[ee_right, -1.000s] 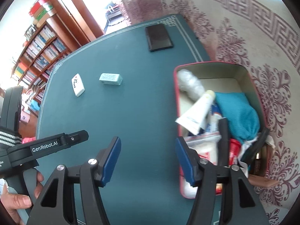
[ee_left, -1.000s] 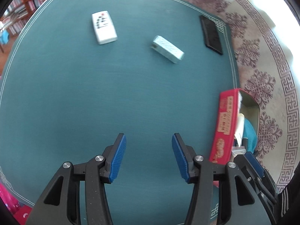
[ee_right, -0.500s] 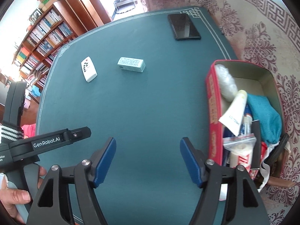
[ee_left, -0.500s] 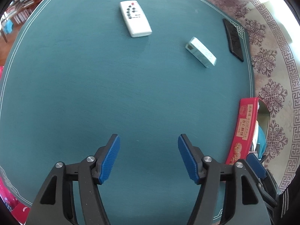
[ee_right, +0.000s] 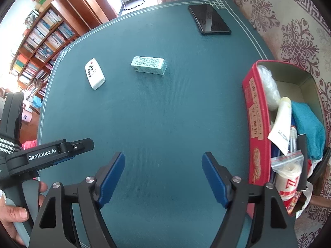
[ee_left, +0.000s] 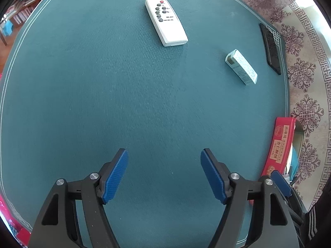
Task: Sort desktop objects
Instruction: 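Move both open tools back over the table toward the remote and blue box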
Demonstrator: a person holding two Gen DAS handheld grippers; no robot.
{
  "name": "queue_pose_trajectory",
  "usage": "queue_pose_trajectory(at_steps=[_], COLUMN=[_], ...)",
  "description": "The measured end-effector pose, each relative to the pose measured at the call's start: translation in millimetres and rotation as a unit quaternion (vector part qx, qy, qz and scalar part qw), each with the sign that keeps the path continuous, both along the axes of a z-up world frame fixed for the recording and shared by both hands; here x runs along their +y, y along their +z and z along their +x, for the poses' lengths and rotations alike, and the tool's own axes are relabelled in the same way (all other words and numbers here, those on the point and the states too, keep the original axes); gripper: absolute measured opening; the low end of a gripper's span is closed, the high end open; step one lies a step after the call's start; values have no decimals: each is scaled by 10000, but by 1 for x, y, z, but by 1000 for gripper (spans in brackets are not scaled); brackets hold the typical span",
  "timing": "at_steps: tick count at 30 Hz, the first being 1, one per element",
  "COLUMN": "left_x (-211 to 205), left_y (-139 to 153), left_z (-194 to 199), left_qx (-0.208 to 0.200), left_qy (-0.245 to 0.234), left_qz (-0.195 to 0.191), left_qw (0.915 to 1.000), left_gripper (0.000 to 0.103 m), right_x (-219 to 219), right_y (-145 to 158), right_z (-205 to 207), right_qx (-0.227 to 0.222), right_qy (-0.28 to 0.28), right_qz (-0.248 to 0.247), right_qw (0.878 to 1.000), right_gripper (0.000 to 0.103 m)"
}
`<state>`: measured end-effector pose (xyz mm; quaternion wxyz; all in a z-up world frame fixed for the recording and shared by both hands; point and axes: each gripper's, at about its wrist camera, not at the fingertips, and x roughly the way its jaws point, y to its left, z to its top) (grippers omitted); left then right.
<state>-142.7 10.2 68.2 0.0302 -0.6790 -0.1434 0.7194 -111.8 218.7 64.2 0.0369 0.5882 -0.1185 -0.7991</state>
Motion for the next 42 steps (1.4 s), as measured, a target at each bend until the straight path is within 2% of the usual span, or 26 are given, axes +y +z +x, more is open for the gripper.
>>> queue_pose_trajectory(at_steps=[7, 19, 29, 37, 42], left_x=[-14, -33, -43, -43, -40], left_y=[-12, -16, -13, -15, -14], left_z=[-28, -80, -124, -143, -152], left_qx=[-118, 19, 393, 520, 670], left_qy=[72, 444, 673, 633, 493], left_qz=[152, 225, -156, -417, -652], left_qw=[9998, 9988, 9968, 9958, 9944], left_gripper=[76, 76, 76, 77, 77], right_x=[-3, -8, -28, -42, -41], right_y=[-12, -27, -26, -28, -32], right_z=[-16, -51, -99, -135, -148], right_qx=[-141, -217, 261, 595, 612], right_qy=[-35, 103, 811, 1521, 1709], right_qz=[17, 188, 514, 804, 887], right_qw=[9999, 9995, 9950, 9833, 9794], right_gripper=[81, 81, 81, 81, 81])
